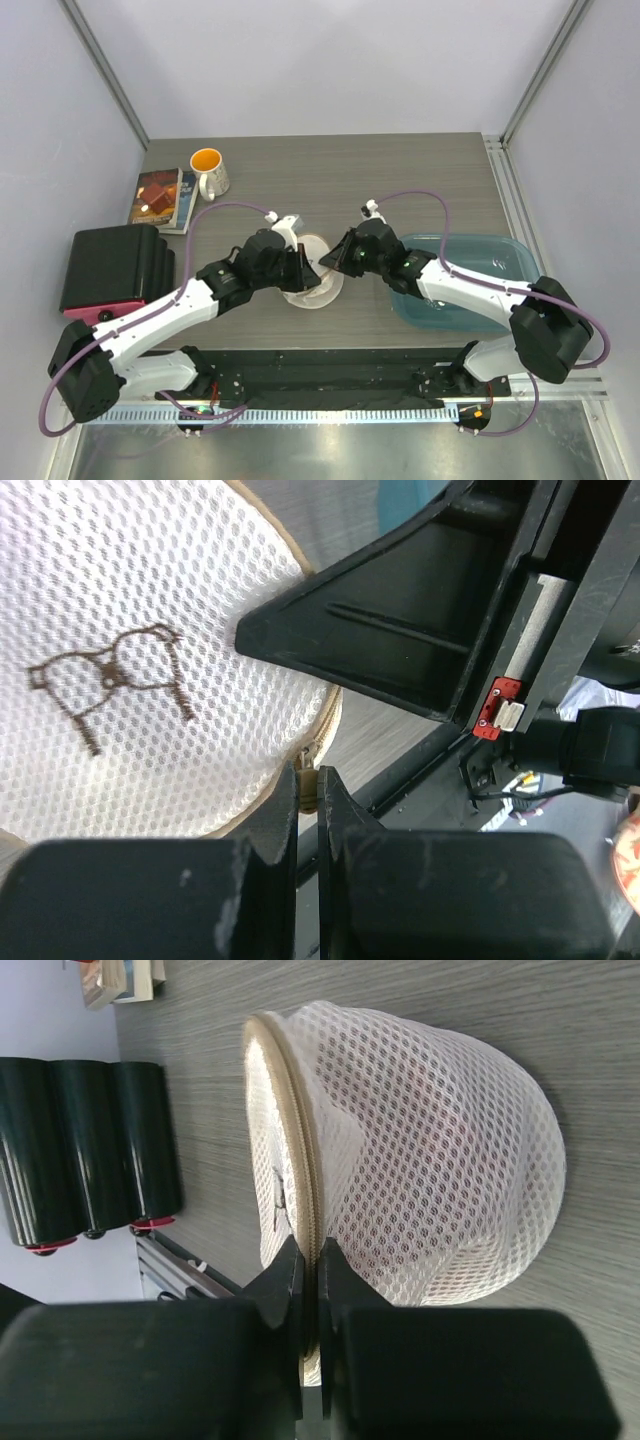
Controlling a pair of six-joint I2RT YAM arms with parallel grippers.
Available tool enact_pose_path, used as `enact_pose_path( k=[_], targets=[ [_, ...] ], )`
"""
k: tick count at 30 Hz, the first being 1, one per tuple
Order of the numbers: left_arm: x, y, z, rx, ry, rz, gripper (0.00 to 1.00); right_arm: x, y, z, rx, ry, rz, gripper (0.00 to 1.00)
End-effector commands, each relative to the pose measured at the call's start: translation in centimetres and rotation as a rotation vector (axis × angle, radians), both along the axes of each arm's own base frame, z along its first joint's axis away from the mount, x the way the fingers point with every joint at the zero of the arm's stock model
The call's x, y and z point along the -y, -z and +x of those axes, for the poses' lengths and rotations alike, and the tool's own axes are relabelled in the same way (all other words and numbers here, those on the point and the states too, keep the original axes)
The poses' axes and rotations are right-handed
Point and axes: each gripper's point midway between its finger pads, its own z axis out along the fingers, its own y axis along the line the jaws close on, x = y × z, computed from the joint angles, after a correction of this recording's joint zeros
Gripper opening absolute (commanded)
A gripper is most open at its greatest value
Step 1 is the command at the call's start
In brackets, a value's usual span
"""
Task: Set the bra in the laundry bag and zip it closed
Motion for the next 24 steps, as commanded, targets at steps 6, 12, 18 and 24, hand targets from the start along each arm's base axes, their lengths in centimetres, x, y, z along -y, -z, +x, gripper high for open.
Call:
enact_pose_path(
  k=[6, 12, 18, 24],
  targets=[
    [-5.1, -0.4, 0.4, 0.096, -0.125, 0.124, 0.00, 1.6, -3.5, 4.7, 0.099, -0.066, 0.131, 0.01],
    [-8.7, 1.0, -0.3, 0.066, -0.217, 0.202, 0.00, 1.3, -3.8, 4.6, 0.087, -0.190, 0.211, 0.01],
    [-10.0, 0.4, -0.4, 0.075, -0.264, 0.205, 0.00, 0.6, -3.3, 5.0, 0.079, -0.229, 0.208, 0.01],
    [-9.4, -1.0, -0.6, 0.099, -0.232, 0.164, 0.20, -0.2, -3.2, 6.6, 0.080, -0.222, 0.214, 0.01]
  ],
)
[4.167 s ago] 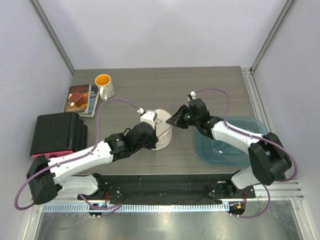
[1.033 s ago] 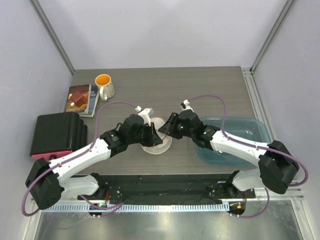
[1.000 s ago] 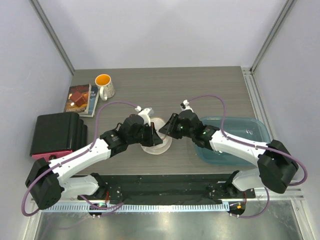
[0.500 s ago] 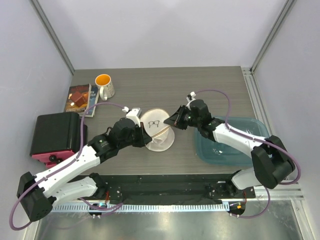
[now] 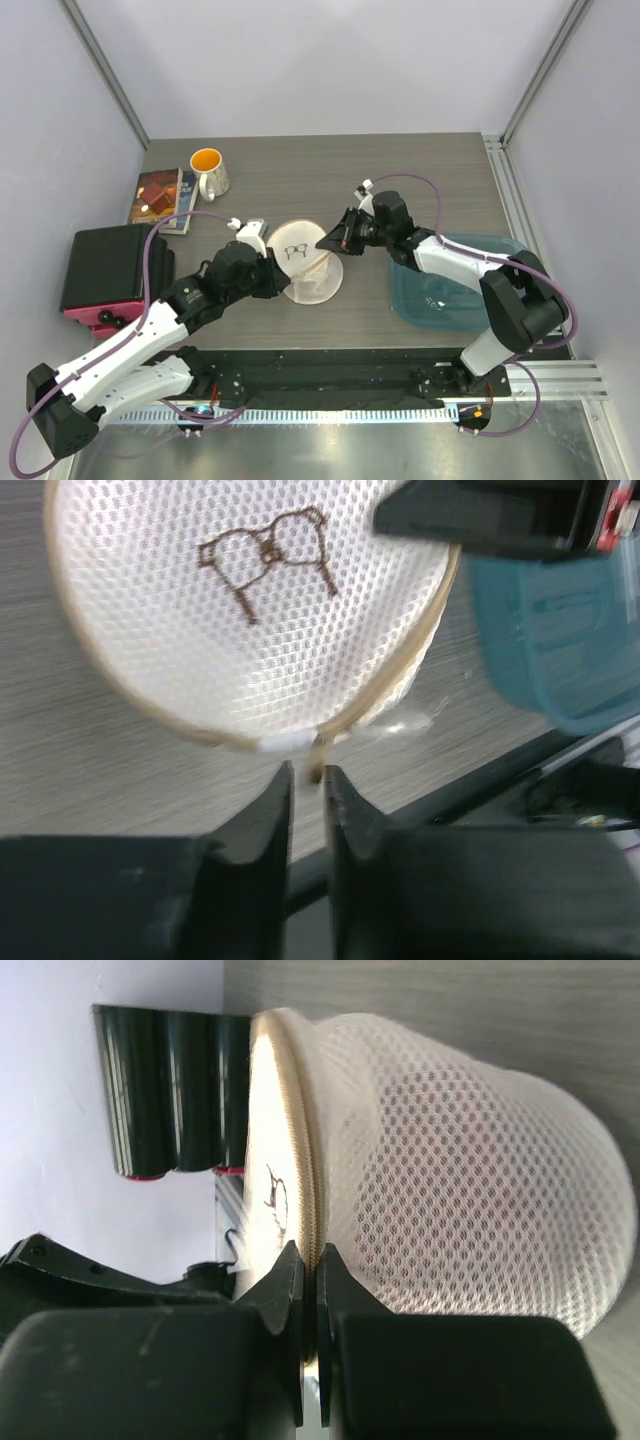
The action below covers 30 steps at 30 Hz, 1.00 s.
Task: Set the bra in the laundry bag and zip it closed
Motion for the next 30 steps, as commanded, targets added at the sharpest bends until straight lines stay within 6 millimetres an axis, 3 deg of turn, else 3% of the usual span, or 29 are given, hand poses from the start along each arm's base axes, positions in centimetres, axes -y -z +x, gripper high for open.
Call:
enact_pose_path(
  k=[1, 2, 3, 5, 6, 9, 10, 12, 17, 18, 19, 22, 25, 26, 28, 29, 30],
  targets=[
    [-2.3, -0.1, -0.5, 0.003, -0.041, 0.058, 0.31, -0.2, -2.3, 3.8, 0.119, 0.048, 0.022, 0.01],
    [-2.4, -0.7, -0.4, 0.019, -0.047, 0.045, 0.42, -0.4, -1.9, 4.2, 0.111, 0.053, 0.022, 0.01],
    [-2.6, -1.4, -0.5, 0.039, -0.053, 0.028, 0.56, -0.8, -2.8, 5.0, 0.122, 0.062, 0.039, 0.01],
    [-3.0, -2.4, -0.5, 0.066, -0.067, 0.016, 0.64, -1.5, -2.9, 6.1, 0.124, 0.069, 0.053, 0.01],
    [-3.2, -2.8, -0.6, 0.075, -0.071, 0.011, 0.73, -1.8, -4.0, 7.0, 0.130, 0.086, 0.076, 0.01],
    [-3.5, -3.9, -0.9, 0.098, -0.073, -0.018, 0.75, -2.6, -4.5, 9.3, 0.133, 0.120, 0.096, 0.01],
    [-3.5, -4.1, -1.1, 0.100, -0.069, -0.028, 0.75, -2.7, -3.8, 10.1, 0.118, 0.136, 0.090, 0.01],
    [-3.6, -3.7, -1.5, 0.083, -0.074, -0.038, 0.75, -2.9, -4.3, 11.3, 0.122, 0.161, 0.116, 0.01],
    [-3.2, -2.8, -2.5, 0.045, -0.064, -0.105, 0.75, -2.2, -1.9, 13.1, 0.057, 0.219, 0.113, 0.04],
    [-3.0, -2.2, -2.7, 0.026, -0.064, -0.116, 0.75, -2.0, -1.2, 12.9, 0.044, 0.222, 0.089, 0.09],
    [-2.9, -2.0, -2.8, 0.021, -0.060, -0.126, 0.75, -1.8, -0.8, 12.8, 0.060, 0.216, 0.062, 0.28],
    [-2.1, -1.8, -3.1, 0.012, -0.041, -0.172, 0.77, -0.6, 0.4, 11.7, 0.062, 0.214, -0.046, 0.55],
    [-1.1, -1.8, -3.3, 0.001, -0.003, -0.210, 0.77, 1.8, 1.6, 9.5, 0.103, 0.198, -0.280, 0.76],
    [-0.9, -1.2, -3.2, -0.008, -0.001, -0.208, 0.78, 2.8, 2.0, 9.3, 0.187, 0.226, -0.424, 0.82],
    [0.4, -1.7, -3.6, -0.012, 0.050, -0.267, 0.79, 4.9, 1.5, 6.9, 0.225, 0.251, -0.610, 1.00],
    [0.6, -0.8, -3.6, -0.031, 0.054, -0.267, 0.81, 6.1, 1.0, 5.2, 0.277, 0.281, -0.740, 1.00],
    [1.3, -1.2, -3.5, -0.020, 0.071, -0.301, 0.81, 6.7, 0.7, 4.3, 0.291, 0.298, -0.782, 1.00]
  ],
)
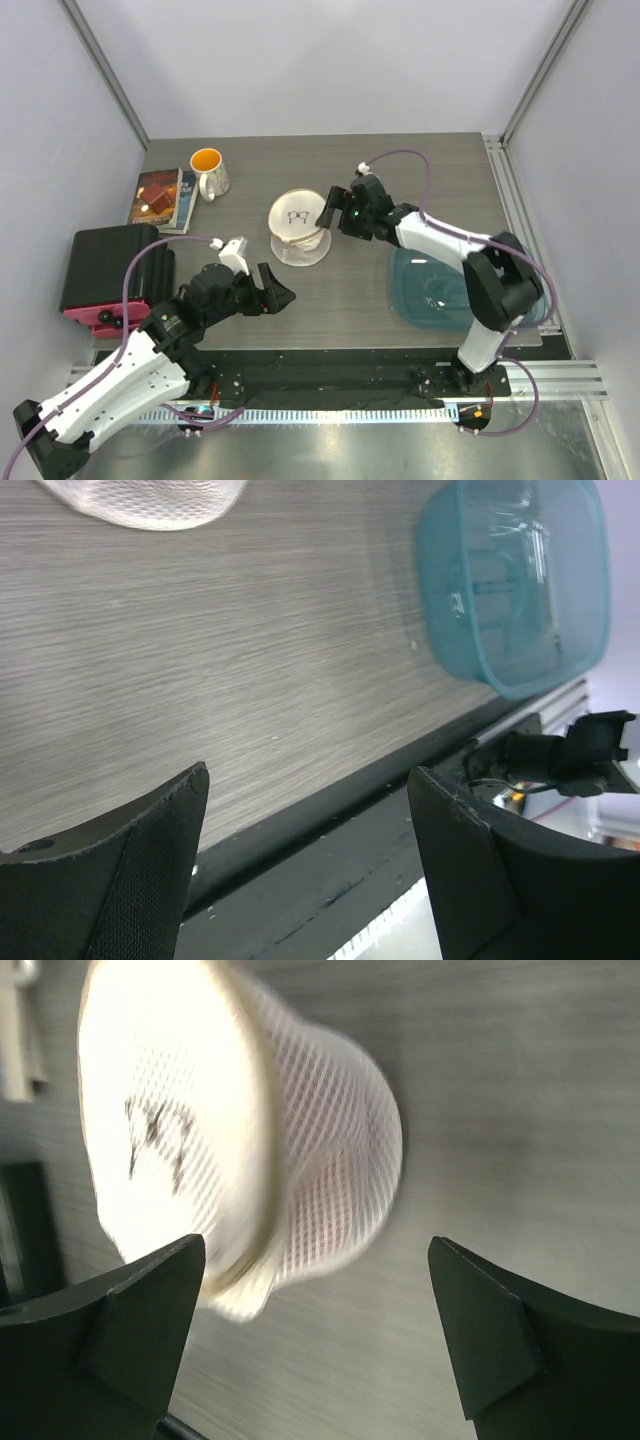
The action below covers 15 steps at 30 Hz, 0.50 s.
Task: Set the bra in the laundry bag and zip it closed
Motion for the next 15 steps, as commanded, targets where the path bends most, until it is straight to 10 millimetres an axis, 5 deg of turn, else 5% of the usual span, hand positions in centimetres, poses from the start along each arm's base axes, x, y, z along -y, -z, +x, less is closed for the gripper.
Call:
enact_pose_path(
  k=[1, 6, 7, 8, 10, 15],
  targets=[
    [3.0, -1.6, 0.3, 0.021, 0.070, -0.165, 0.82, 5.5, -2.9, -5.1, 0.165, 0.051, -0.441, 1.00],
    [4.7, -0.3, 0.3, -0.020, 0.112, -0.208, 0.84, 8.0, -3.5, -10.6, 0.171, 0.104, -0.411, 1.00],
    [4.9, 0.0, 0.3, -0.033, 0.114, -0.212, 0.84, 8.5, -2.2, -11.9, 0.154, 0.086, -0.411, 1.00],
    [5.1, 0.2, 0.2, -0.036, 0.121, -0.217, 0.84, 8.4, -3.5, -12.4, 0.188, 0.086, -0.349, 1.00],
    [5.7, 0.5, 0.3, -0.046, 0.132, -0.235, 0.85, 8.0, -2.3, -14.5, 0.183, 0.040, -0.312, 1.00],
    [6.6, 1.8, 0.1, -0.079, 0.141, -0.281, 0.85, 7.6, -3.7, -15.9, 0.245, 0.030, -0.188, 1.00]
  ],
)
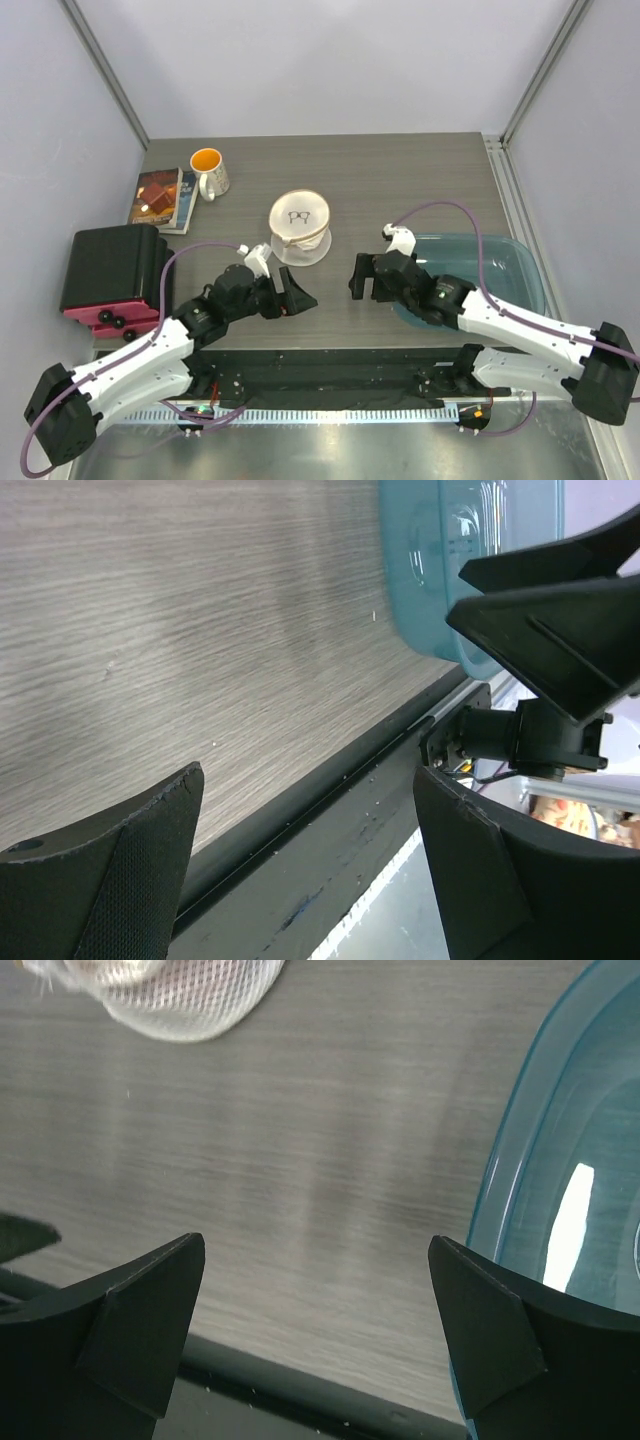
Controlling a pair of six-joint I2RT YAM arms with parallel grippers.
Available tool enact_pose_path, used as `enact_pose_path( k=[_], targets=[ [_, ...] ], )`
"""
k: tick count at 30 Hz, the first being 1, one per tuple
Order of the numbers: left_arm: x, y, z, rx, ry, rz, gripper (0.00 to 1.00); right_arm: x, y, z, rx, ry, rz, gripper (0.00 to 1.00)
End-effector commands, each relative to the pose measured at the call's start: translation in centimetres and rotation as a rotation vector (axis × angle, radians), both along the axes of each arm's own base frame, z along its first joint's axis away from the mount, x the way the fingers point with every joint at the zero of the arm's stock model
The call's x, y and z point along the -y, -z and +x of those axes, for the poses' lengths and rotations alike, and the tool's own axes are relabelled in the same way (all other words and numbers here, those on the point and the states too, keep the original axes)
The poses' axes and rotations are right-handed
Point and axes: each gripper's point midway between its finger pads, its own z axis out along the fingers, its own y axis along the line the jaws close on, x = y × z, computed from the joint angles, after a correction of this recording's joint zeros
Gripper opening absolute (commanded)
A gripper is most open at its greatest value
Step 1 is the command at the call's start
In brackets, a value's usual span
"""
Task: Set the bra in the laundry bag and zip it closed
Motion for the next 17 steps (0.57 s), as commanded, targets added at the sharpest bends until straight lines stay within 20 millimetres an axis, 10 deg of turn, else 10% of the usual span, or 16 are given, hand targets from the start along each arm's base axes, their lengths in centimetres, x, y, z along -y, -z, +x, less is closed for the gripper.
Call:
enact_pose_path(
  k=[1, 17],
  targets=[
    [1.8, -1.3, 0.0, 0.019, 0.033, -0.121, 0.85, -0.5, -2.3, 0.4, 0.082, 0.030, 0.108, 1.00],
    [1.3, -2.5, -1.2, 0.084, 0.035, -0.268, 0.86, -2.6, -3.4, -0.7, 0.155, -0.079, 0.309, 1.00]
  ],
)
